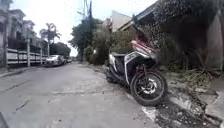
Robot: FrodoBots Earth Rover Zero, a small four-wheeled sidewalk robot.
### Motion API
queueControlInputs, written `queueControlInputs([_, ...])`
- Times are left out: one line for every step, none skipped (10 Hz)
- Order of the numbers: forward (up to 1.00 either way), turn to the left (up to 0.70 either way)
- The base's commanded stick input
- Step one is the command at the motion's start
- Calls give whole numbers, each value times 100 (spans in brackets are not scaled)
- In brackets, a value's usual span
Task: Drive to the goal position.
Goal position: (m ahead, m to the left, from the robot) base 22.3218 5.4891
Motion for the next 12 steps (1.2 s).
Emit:
queueControlInputs([0,53])
queueControlInputs([0,27])
queueControlInputs([0,0])
queueControlInputs([0,0])
queueControlInputs([0,0])
queueControlInputs([0,0])
queueControlInputs([0,0])
queueControlInputs([0,0])
queueControlInputs([0,0])
queueControlInputs([0,0])
queueControlInputs([0,0])
queueControlInputs([0,17])
